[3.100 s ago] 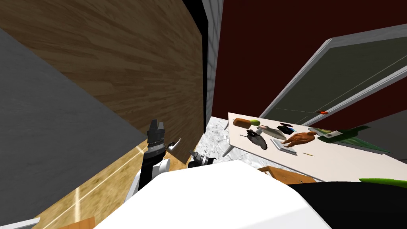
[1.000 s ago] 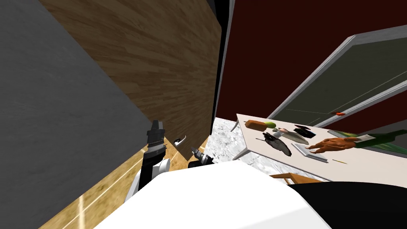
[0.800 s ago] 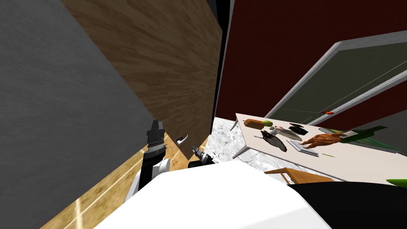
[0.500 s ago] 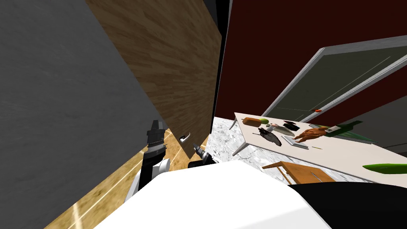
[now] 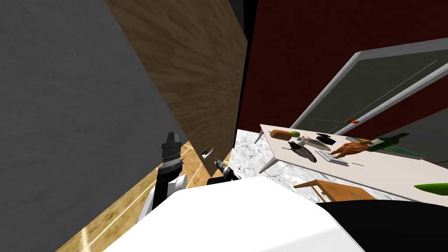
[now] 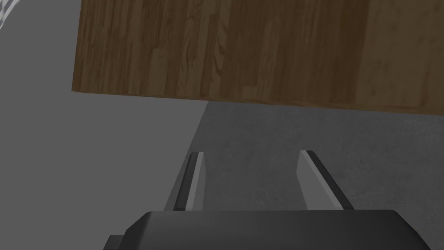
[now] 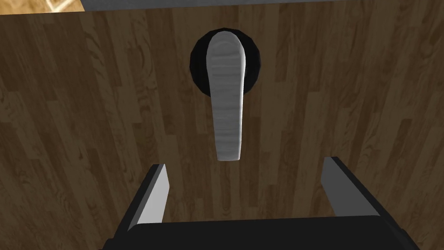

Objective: Push the door open

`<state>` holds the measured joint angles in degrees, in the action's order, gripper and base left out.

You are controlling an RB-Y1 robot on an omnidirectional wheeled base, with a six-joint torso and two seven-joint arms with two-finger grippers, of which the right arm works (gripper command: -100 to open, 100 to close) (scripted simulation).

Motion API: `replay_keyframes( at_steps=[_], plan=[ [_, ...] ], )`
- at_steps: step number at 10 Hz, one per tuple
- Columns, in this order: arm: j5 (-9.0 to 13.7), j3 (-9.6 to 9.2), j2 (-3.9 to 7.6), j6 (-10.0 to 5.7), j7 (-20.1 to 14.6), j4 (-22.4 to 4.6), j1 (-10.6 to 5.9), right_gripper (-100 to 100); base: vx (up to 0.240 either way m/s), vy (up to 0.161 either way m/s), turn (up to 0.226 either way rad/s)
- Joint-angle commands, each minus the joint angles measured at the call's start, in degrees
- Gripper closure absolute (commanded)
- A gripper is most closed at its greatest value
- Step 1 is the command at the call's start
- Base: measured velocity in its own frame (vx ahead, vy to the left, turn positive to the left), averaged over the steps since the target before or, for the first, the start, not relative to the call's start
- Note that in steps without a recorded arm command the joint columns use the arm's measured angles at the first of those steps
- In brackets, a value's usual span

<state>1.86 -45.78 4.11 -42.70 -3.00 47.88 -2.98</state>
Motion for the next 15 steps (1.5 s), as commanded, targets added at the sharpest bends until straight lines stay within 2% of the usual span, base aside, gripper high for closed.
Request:
replay_keyframes(
  at_steps=[1,5,6,7,12,13,15],
  plan=[
    [0.0,0.26,-0.13,-0.10,0.2,-0.3,-0.12,-100,0.161,0.145,0.025],
    [-0.1,1.00,-1.24,-0.24,0.5,-1.1,-0.46,-100,0.139,0.151,0.025],
    [-0.1,0.89,-1.05,-0.18,0.4,-1.0,-0.44,-100,0.060,0.067,-0.002],
    [-0.1,0.89,-1.05,-0.18,0.4,-1.0,-0.44,100,-0.009,-0.008,-0.003],
    [-0.1,0.89,-1.05,-0.18,0.4,-1.0,-0.44,100,-0.013,-0.015,0.001],
    [0.3,1.96,-0.51,-0.13,0.8,-0.9,-0.15,-100,-0.135,-0.012,-0.144],
    [0.7,3.06,-0.98,-0.06,1.2,-0.8,0.14,-100,-0.234,-0.050,-0.140]
  ],
)
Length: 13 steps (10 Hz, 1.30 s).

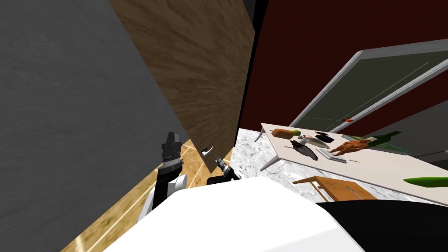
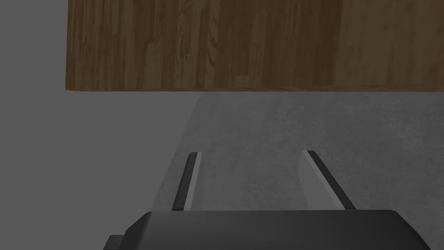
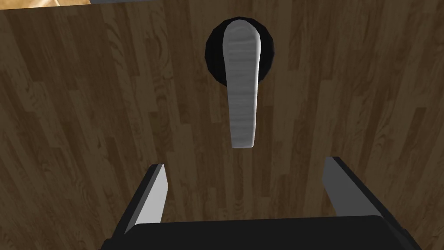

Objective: Push the door open

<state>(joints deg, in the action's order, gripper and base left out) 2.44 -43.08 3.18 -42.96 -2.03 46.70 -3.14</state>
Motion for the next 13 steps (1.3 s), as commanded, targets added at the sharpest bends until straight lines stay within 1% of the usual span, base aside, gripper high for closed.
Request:
replay_keyframes(
  at_steps=[1,2,4,6,8,9,10,13],
  plan=[
    [0.0,0.00,0.00,0.00,0.0,0.0,0.00,-100,-0.110,-0.043,-0.012],
    [0.0,0.44,0.38,0.27,0.2,-0.2,-0.20,-100,0.075,0.079,0.041],
    [0.0,0.71,0.35,0.39,0.2,-0.4,-0.40,-100,0.127,0.143,0.019],
    [0.0,1.13,-0.11,0.57,0.4,-0.7,-0.71,-100,0.168,0.131,0.031],
    [0.0,1.56,-1.15,0.76,0.5,-1.1,-1.03,-100,0.145,0.133,0.017],
    [0.0,1.48,-0.96,0.55,0.4,-1.4,-1.16,-100,0.058,0.062,-0.004],
    [0.0,1.48,-0.96,0.55,0.4,-1.4,-1.16,100,-0.006,-0.008,0.000],
    [0.0,1.48,-0.96,0.55,0.4,-1.4,-1.16,100,-0.022,-0.022,0.002]
  ],
)
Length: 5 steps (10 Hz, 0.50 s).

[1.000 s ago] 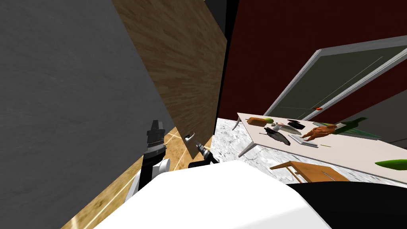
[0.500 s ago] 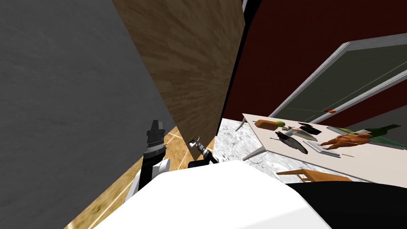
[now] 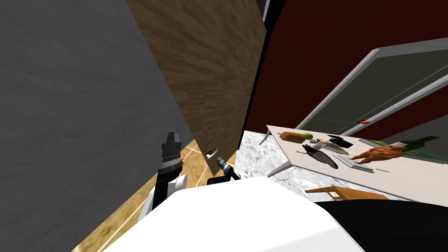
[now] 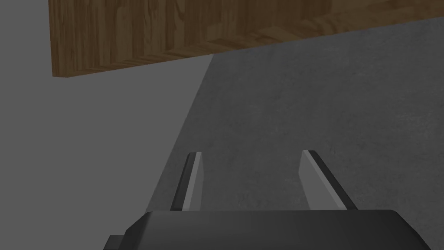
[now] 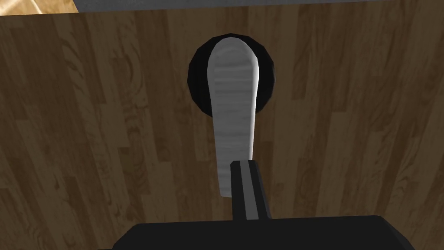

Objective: Push the door open

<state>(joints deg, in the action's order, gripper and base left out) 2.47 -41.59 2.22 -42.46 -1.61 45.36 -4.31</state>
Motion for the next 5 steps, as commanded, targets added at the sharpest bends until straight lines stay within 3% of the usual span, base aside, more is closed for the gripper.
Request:
replay_keyframes(
  at_steps=[1,2,3,5],
  plan=[
    [0.0,0.00,0.01,0.04,0.0,0.0,0.00,100,0.000,0.000,0.000],
    [0.0,0.00,0.01,0.04,0.0,0.0,0.00,100,0.000,0.000,0.000],
    [0.3,0.50,0.91,-0.16,0.2,0.3,0.42,-100,-0.145,-0.055,-0.130],
    [0.7,1.01,0.51,-0.36,0.3,0.6,0.84,-100,-0.256,-0.089,-0.101]
  ],
)
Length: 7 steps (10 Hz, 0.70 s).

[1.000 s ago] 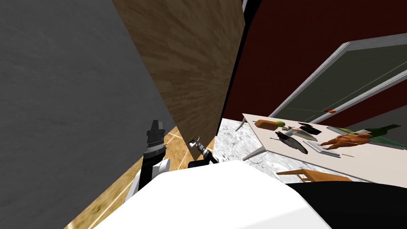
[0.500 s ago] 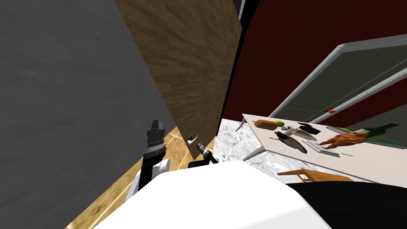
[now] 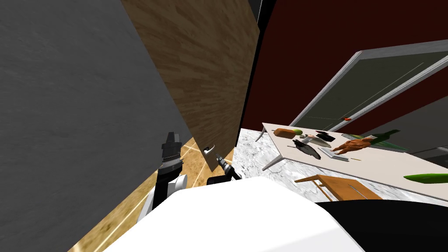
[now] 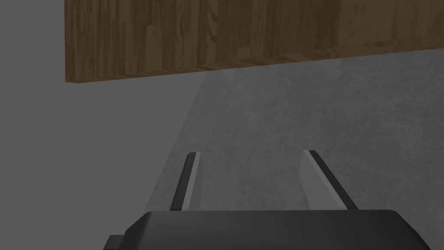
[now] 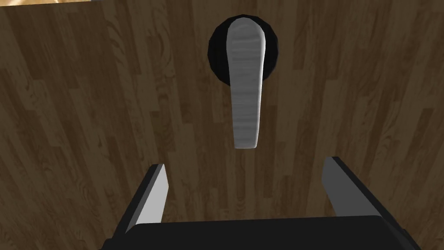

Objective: Push the door open

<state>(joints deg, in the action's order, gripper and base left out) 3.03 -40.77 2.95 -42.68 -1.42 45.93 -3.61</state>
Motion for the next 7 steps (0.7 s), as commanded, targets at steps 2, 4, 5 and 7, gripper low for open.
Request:
replay_keyframes(
  at_steps=[2,4,5,7],
  plan=[
    [0.0,0.37,0.25,0.11,0.1,-0.3,-0.23,-100,-0.014,0.016,0.017],
    [0.1,0.61,0.20,0.21,0.2,-0.4,-0.43,-100,0.132,0.135,0.015],
    [0.1,0.87,-0.03,0.33,0.3,-0.6,-0.63,-100,0.189,0.120,0.027],
    [0.1,1.30,-0.89,0.52,0.4,-0.9,-0.99,-100,0.196,0.167,0.031]
  ],
)
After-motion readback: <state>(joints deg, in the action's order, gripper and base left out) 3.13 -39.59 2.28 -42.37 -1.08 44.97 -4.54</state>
